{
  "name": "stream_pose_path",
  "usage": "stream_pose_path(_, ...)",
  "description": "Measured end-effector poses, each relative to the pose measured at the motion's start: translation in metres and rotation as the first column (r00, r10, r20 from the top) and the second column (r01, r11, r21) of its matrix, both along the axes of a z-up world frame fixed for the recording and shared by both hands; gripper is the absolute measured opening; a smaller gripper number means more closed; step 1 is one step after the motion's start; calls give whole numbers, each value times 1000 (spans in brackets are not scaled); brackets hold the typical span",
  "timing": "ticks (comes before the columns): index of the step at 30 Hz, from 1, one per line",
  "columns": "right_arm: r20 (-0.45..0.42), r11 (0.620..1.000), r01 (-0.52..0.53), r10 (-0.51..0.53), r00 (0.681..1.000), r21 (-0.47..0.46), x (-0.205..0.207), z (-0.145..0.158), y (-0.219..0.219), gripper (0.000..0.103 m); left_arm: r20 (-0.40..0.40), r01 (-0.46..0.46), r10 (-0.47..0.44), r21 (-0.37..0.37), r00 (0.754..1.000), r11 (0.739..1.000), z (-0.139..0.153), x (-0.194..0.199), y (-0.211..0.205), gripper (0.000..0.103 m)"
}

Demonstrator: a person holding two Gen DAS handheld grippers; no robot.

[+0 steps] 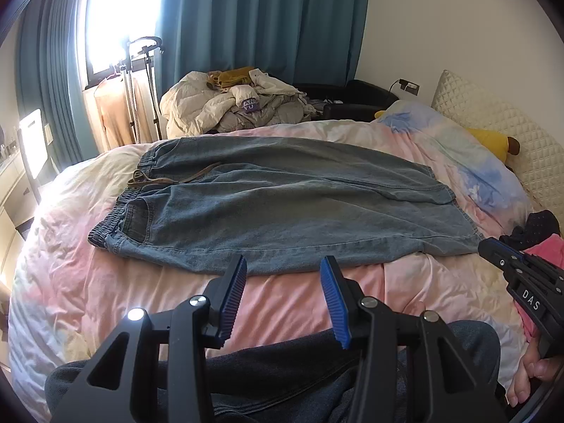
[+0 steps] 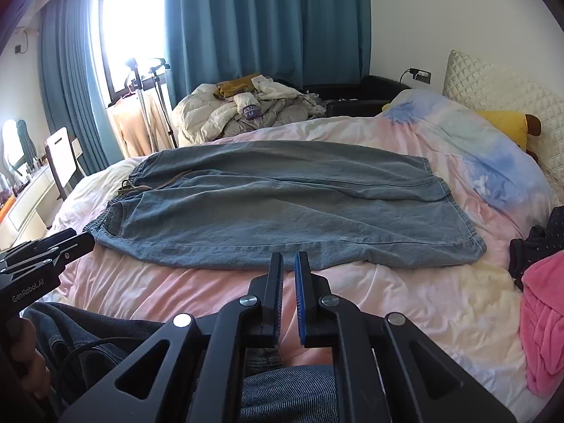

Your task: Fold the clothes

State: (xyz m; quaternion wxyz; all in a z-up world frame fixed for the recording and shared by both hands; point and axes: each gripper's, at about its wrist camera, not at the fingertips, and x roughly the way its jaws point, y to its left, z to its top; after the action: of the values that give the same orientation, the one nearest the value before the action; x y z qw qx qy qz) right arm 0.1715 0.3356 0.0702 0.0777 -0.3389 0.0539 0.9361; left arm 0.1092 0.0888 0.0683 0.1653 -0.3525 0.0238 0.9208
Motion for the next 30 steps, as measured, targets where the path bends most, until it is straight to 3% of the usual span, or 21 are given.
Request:
stream_pose_path(6,1,1000,7,-7,1000,13,-2,-2,0,7,11,-1,1,4,1000,1000,-2,-5,-2,45)
stream_pose_path(9,9,999,10,-9,1000,-39,-8,-8,6,7,36,11,-13,59,999,998,-3,-16,-11,45)
stream_pose_path(12,-1,986,11,-11,1000,-168,-18,-15,23,10,124,-21,2,151,992,988,-11,-42,-33,45)
stream_pose_path(17,-3,943,103,-109,994,-315,-44,-25,57,11,218,-178,144,145,965,973,-29,-91,-83,45)
stream_pose_path(18,-2,931,123,-131,991,-343,-49,-28,64,11,237,-214,179,132,955,968,-34,-102,-94,45)
stream_pose_path(21,30,886,212,-220,975,-412,-71,-38,86,11,339,-307,231,192,912,932,-55,-133,-137,45)
stream_pose_path(25,98,809,303,-295,950,-503,-101,-63,118,11,502,-429,234,318,833,845,-91,-167,-191,45)
stream_pose_path(28,160,769,393,-364,918,-504,-119,-86,136,11,583,-493,226,351,781,796,-116,-185,-211,45)
stream_pose_path(30,189,728,443,-407,894,-523,-122,-101,149,17,648,-530,202,361,735,768,-134,-197,-216,45)
